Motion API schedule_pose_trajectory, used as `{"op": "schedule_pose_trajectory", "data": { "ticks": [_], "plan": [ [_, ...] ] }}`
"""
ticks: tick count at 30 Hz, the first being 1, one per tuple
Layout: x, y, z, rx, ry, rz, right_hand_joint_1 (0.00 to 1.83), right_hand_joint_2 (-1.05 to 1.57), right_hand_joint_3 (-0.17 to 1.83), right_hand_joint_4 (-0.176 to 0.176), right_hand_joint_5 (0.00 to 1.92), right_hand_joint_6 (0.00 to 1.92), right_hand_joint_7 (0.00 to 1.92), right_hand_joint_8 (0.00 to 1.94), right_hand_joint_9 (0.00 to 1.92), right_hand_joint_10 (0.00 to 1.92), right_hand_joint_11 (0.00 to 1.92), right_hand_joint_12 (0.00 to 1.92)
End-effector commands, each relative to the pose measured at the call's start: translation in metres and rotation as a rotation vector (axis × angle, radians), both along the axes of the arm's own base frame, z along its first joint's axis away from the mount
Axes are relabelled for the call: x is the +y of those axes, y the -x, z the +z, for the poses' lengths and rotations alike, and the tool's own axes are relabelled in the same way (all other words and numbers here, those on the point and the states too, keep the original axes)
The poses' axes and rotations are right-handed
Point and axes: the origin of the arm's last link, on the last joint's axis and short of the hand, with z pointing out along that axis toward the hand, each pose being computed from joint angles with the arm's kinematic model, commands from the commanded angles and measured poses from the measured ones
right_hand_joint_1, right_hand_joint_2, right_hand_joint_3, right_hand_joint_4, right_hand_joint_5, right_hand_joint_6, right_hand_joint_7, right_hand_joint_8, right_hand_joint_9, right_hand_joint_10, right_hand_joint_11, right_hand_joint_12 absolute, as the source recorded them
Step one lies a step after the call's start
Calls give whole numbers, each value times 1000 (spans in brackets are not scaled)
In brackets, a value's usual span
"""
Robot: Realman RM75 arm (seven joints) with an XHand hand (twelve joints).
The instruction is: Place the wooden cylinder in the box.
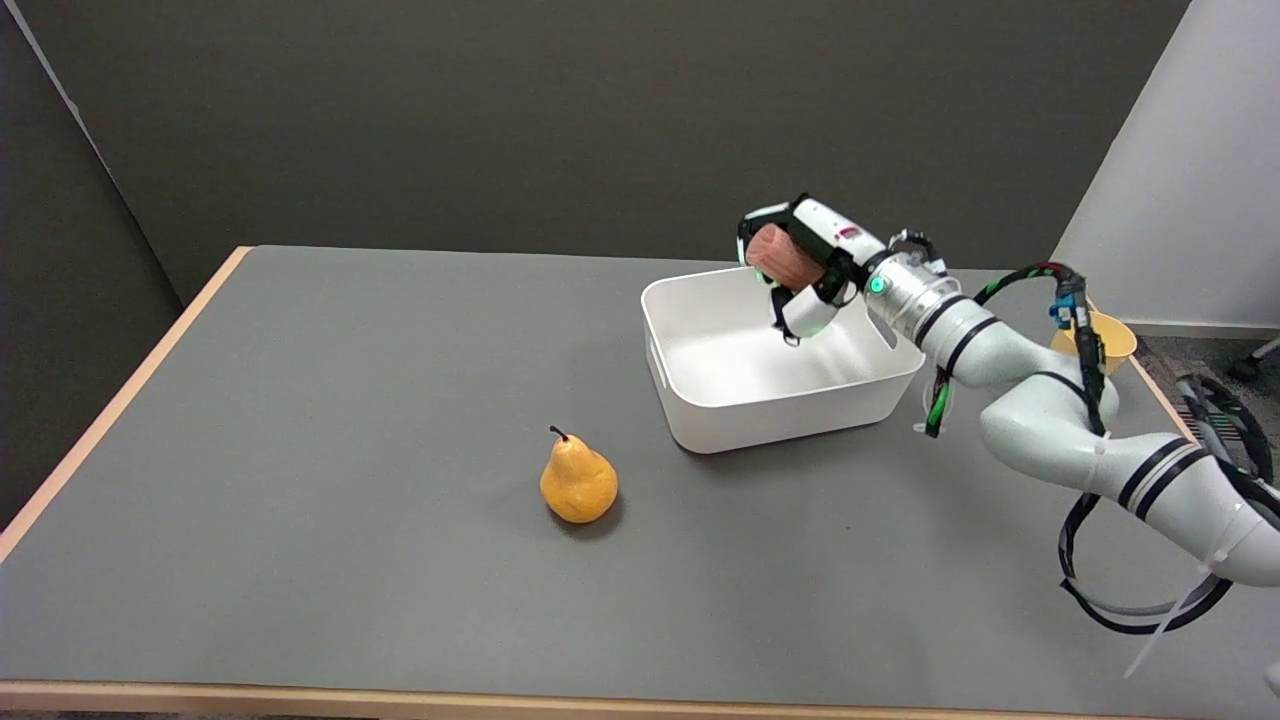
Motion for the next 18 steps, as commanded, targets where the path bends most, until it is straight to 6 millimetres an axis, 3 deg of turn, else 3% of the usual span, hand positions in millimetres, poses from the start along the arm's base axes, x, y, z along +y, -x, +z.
{"op": "schedule_pose_trajectory", "data": {
  "ticks": [1, 3, 5, 7, 10, 14, 16, 18],
  "plan": [
    [14, 43, 9, -67, 30, -22, 1590, 445, 1539, -96, 671, 1696, 962, 1722, 1070, 1921, 1199, 1921],
    [14, 41, 9, -63, 26, -12, 1553, 592, 1327, -125, 562, 1576, 819, 1767, 930, 1921, 1039, 1921],
    [14, 37, 8, -62, 20, 8, 1047, 837, 1029, -124, 440, 1046, 700, 1234, 712, 1462, 633, 1921],
    [14, 33, 6, -65, 8, 34, 918, 833, 1002, -85, 362, 910, 565, 892, 563, 1272, 540, 1921],
    [15, 29, 3, -70, -4, 57, 670, 688, 1032, -45, 258, 537, 286, 515, 235, 868, 385, 1671],
    [16, 25, 1, -76, -16, 84, 447, 609, 943, -12, 119, 392, 63, 214, -1, 486, 1, 1158],
    [18, 20, 0, -90, -26, 122, 422, 589, 929, -12, 95, 385, 43, 146, -1, 388, -1, 1094],
    [21, 13, 0, -103, -32, 163, 386, 590, 878, -7, 66, 310, 0, 37, -1, 170, -1, 980]
  ]
}}
